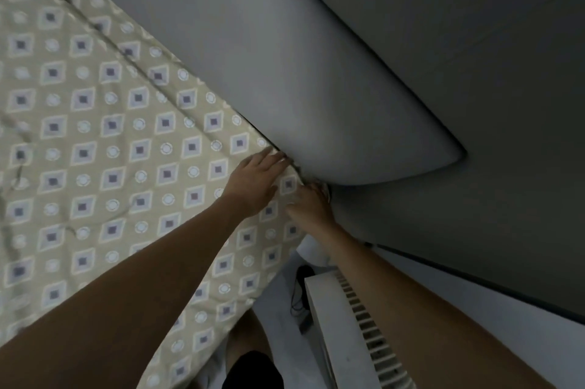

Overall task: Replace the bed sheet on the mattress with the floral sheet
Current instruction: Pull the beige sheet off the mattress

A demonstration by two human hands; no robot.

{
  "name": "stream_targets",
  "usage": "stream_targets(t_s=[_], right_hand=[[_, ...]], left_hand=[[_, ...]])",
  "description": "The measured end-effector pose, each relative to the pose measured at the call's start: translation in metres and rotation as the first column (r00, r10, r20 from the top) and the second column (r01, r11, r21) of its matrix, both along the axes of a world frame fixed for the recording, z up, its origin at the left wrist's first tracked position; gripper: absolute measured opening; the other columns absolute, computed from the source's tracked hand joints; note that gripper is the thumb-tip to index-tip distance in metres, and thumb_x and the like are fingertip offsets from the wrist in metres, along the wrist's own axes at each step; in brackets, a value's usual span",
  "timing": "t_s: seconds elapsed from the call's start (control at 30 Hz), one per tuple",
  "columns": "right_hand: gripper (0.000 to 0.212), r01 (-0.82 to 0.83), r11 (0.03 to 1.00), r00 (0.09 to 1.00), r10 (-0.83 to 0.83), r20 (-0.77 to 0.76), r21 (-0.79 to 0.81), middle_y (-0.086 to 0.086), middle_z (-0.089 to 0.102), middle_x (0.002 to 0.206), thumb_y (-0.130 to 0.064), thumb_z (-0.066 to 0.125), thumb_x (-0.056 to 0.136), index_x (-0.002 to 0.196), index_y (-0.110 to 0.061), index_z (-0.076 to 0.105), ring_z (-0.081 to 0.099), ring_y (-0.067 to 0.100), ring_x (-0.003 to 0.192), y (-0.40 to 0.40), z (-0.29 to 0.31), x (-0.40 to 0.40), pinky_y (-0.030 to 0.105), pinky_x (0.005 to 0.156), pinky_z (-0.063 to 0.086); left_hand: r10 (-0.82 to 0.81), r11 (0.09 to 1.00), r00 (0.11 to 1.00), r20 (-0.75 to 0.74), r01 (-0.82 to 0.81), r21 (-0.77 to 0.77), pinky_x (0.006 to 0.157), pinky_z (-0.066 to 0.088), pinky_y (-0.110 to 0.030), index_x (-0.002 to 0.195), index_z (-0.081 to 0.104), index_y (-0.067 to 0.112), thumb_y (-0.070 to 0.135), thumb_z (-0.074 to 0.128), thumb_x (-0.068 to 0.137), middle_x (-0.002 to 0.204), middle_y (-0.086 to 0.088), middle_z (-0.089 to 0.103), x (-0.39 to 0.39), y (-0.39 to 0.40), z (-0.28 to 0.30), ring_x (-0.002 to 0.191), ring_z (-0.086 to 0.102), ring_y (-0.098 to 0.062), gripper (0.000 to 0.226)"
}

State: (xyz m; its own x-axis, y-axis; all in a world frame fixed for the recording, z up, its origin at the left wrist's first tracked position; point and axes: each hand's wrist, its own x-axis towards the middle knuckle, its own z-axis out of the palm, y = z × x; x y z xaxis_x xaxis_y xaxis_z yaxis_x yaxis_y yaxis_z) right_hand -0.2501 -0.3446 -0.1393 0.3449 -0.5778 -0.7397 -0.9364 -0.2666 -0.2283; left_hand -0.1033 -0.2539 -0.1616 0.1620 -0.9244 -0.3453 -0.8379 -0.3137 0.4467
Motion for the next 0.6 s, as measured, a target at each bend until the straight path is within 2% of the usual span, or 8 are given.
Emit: stream_targets(t_s=[0.03,0.07,0.13,0.2,0.27,0.37,0.5,0.6], right_hand=[[0.015,0.023,0.999,1.000,-0.023,0.001,0.031,0.007,0.063,0.088,-0.022,0.053,0.090,0.081,-0.014,0.062,0.061,0.031,0.097,0.000,-0.001,0.001,0.029,0.076,0.046],[0.026,0.045,0.997,0.999,-0.045,-0.010,0.069,0.004,0.055,0.072,-0.017,0.055,0.092,0.067,-0.015,0.051,0.059,0.028,0.082,0.001,-0.001,0.003,0.027,0.062,0.040],[0.039,0.037,0.990,0.999,-0.031,-0.043,0.133,0.002,0.045,0.060,-0.015,0.061,0.090,0.057,-0.017,0.039,0.051,0.024,0.067,0.009,-0.001,0.004,0.026,0.055,0.033],[0.033,0.017,0.985,0.997,-0.005,-0.072,0.174,0.002,0.051,0.060,-0.016,0.065,0.083,0.056,-0.017,0.046,0.054,0.022,0.063,0.019,-0.004,0.005,0.026,0.055,0.034],[0.022,-0.007,0.984,0.997,0.020,-0.071,0.180,0.005,0.062,0.070,-0.016,0.066,0.082,0.063,-0.014,0.057,0.065,0.025,0.074,0.021,-0.006,0.006,0.027,0.058,0.043],[0.017,-0.031,0.979,0.997,0.043,-0.056,0.202,0.009,0.071,0.101,-0.022,0.075,0.085,0.092,-0.009,0.066,0.067,0.028,0.102,0.014,-0.007,0.006,0.035,0.083,0.056],[0.054,-0.437,0.891,0.848,0.453,-0.276,0.119,0.014,0.038,0.146,-0.038,0.072,0.090,0.134,-0.013,0.055,0.036,0.038,0.139,0.017,-0.015,-0.001,0.044,0.110,0.043],[0.062,-0.513,0.854,0.795,0.513,-0.323,0.092,0.014,0.025,0.155,-0.038,0.066,0.098,0.149,-0.010,0.045,0.024,0.038,0.146,0.033,-0.019,0.003,0.050,0.116,0.037]], left_hand=[[-0.012,1.000,1.000,0.009,0.012,0.019,0.121,0.027,-0.042,0.161,0.032,0.026,0.027,0.067,0.095,0.164,0.001,0.036,-0.001,-0.001,-0.004,0.154,0.027,-0.028,0.074],[-0.020,0.999,1.000,0.018,0.019,0.038,0.120,0.029,-0.042,0.160,0.034,0.027,0.027,0.067,0.095,0.159,0.000,0.043,-0.001,0.000,-0.007,0.151,0.032,-0.029,0.073],[-0.032,0.999,0.998,0.059,0.031,0.031,0.111,0.038,-0.043,0.154,0.045,0.026,0.028,0.071,0.092,0.141,-0.003,0.057,0.001,0.008,-0.010,0.136,0.047,-0.031,0.068],[-0.051,0.999,0.991,0.124,0.051,0.003,0.097,0.047,-0.041,0.135,0.066,0.025,0.028,0.077,0.084,0.122,-0.004,0.064,0.001,0.020,-0.014,0.114,0.057,-0.031,0.052],[-0.051,0.998,0.983,0.175,0.057,-0.028,0.090,0.049,-0.040,0.111,0.077,0.025,0.030,0.080,0.082,0.112,-0.006,0.066,0.000,0.036,-0.017,0.102,0.058,-0.031,0.029],[-0.013,0.995,0.982,0.188,0.031,-0.093,0.090,0.049,-0.041,0.097,0.079,0.021,0.031,0.078,0.084,0.114,-0.011,0.062,-0.003,0.066,-0.016,0.103,0.056,-0.032,0.017],[-0.007,0.981,0.989,0.151,0.036,-0.192,0.111,0.042,-0.046,0.099,0.080,0.016,0.026,0.075,0.087,0.126,-0.014,0.064,-0.012,0.098,-0.008,0.122,0.055,-0.036,0.017],[-0.028,0.986,0.989,0.142,0.051,-0.160,0.112,0.038,-0.044,0.103,0.077,0.016,0.023,0.069,0.087,0.105,-0.008,0.072,-0.017,0.113,-0.014,0.107,0.061,-0.032,0.019]])
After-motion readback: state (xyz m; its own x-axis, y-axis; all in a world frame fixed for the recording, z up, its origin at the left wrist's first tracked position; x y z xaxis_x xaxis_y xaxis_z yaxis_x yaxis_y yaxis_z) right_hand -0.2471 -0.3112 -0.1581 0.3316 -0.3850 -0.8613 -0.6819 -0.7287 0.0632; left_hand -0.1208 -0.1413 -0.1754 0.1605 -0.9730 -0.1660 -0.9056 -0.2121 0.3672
